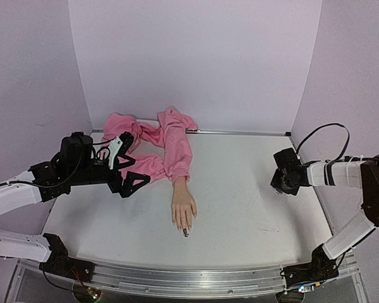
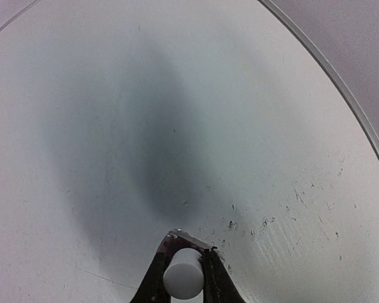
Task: Paint the nails
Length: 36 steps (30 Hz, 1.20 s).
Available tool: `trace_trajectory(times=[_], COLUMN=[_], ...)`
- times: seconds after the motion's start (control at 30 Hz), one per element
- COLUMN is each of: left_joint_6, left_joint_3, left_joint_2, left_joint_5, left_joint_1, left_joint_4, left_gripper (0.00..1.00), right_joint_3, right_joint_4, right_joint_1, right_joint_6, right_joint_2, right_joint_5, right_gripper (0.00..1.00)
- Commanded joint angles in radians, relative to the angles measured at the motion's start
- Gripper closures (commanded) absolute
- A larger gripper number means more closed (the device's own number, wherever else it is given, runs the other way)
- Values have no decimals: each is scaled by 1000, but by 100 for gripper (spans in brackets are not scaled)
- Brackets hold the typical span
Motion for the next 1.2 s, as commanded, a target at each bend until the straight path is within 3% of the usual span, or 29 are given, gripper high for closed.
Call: trace_trajectory(times=[0.0, 0.2, 0.27, 0.33, 0.47, 0.57, 0.6, 0.83, 1.0, 1.17], left_joint_6=[-16, -18, -18, -38, -118, -185, -205, -270, -286, -269], left_joint_3=[58, 59, 61, 60, 44, 29, 23, -73, -222, -322], left_joint_2=[-23, -28, -30, -38, -80, -123, -142, -313, -487, -653], left_joint_5=[-8, -15, -20, -54, -221, -268, -285, -544, -685, -713], left_joint_1=[-1, -1, -1, -1, 26, 111, 139, 232, 239, 239], left_joint_4=[4, -7, -12, -16, -18, -32, -37, -20, 65, 92], left_gripper=[0, 1, 1, 1, 1, 0, 0, 0, 1, 1], right_joint_3=[-30, -48, -52, -52, -56, -59, -61, -180, -306, -396], right_joint_4=[34, 46, 46, 45, 40, 38, 39, 167, 242, 247], right_joint_1=[-5, -6, -7, -6, -21, -25, -25, -29, -29, -30], right_joint_6=[35, 55, 50, 35, -24, -122, -170, -421, -438, -417], right_joint_2=[25, 33, 20, -6, -122, -237, -279, -624, -869, -1076], right_joint_5=[27, 26, 26, 19, -12, -36, -42, -242, -375, -418], right_gripper=[100, 97, 80, 57, 31, 6, 2, 2, 2, 2])
